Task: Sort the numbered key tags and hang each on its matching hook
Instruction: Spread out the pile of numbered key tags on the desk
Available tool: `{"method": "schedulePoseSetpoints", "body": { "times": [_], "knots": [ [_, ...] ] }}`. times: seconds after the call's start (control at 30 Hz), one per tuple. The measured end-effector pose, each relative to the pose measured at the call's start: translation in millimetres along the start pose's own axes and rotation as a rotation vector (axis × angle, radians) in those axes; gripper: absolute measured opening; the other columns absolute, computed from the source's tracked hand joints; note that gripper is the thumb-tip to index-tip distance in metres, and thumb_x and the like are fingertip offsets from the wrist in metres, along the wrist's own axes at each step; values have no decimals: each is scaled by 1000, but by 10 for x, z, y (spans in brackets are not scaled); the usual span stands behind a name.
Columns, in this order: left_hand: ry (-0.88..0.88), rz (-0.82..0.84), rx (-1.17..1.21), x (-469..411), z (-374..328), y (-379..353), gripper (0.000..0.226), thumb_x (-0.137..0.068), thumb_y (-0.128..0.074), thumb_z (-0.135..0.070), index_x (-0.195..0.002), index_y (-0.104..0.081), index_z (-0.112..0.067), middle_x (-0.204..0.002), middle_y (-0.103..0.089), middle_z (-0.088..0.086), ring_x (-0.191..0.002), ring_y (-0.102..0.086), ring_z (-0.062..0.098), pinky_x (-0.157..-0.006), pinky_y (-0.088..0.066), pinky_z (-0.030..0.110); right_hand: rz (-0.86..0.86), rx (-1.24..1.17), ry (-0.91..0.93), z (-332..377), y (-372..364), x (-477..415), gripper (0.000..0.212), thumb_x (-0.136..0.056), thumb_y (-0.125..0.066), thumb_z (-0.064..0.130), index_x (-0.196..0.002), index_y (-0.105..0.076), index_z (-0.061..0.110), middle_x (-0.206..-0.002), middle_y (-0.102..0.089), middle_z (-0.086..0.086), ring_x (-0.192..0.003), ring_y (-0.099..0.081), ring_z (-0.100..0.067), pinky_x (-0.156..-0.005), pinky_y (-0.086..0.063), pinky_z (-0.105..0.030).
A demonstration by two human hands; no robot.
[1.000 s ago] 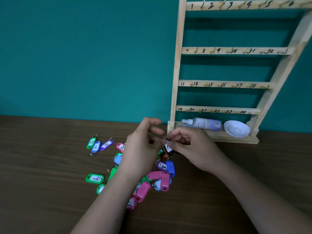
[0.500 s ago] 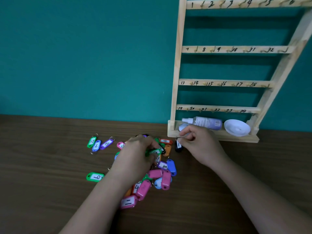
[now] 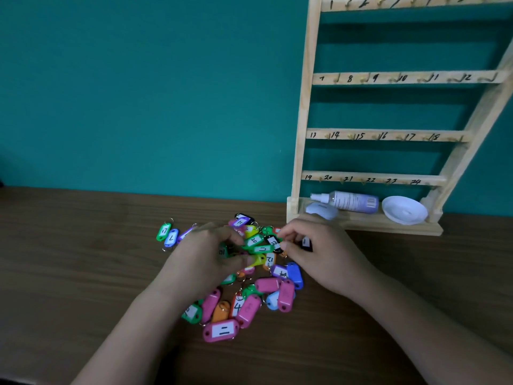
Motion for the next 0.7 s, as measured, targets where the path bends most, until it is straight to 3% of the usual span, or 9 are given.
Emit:
{"method": "schedulePoseSetpoints", "body": {
  "times": [0.13,0.27,0.37,0.57,0.7],
  "knots": [
    [37,-93,-8,-29,80,134,15,-90,-81,-39,-104,-73,-37,-103,-66,-17,-96,-62,0,-82,-49,21,91,58,85,94,-93,20,17,-100,-72,35,-116,-77,34,-109,-63,24,-110,-57,0,-96,-48,-28],
    [127,-63,-79,-100,220,184,25,-90,-80,-36,-112,-69,-41,-109,-58,-18,-97,-55,3,-70,-35,9,130,107,121,125,-145,28,22,-101,-68,41,-122,-76,38,-114,-61,24,-117,-52,-2,-105,-44,-34],
    [172,-7,-107,-127,310,180,30,-90,-80,-35,-117,-68,-42,-114,-57,-17,-95,-54,3,-69,-31,5,148,111,138,141,-168,39,22,-101,-68,44,-121,-75,42,-111,-59,26,-115,-50,1,-102,-42,-31],
    [202,-64,-104,-158,360,247,31,-95,-70,-17,-119,-71,-36,-114,-68,-11,-102,-62,11,-84,-49,26,109,57,135,200,-179,29,18,-101,-68,39,-117,-75,42,-102,-61,26,-109,-54,1,-91,-40,-19],
    [157,-98,-98,-283,246,209,25,-97,-71,-28,-122,-72,-32,-120,-64,-7,-113,-59,18,-93,-50,31,97,64,125,214,-171,20,21,-102,-66,39,-121,-74,40,-104,-62,25,-110,-54,0,-93,-42,-21]
  ]
}}
Point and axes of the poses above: each hand's wrist, its own x-axis away from the middle knuckle, its own y-axis out of the back of the hand, z = x × y, the point moved 5 cm from there along -x, towards the middle knuckle
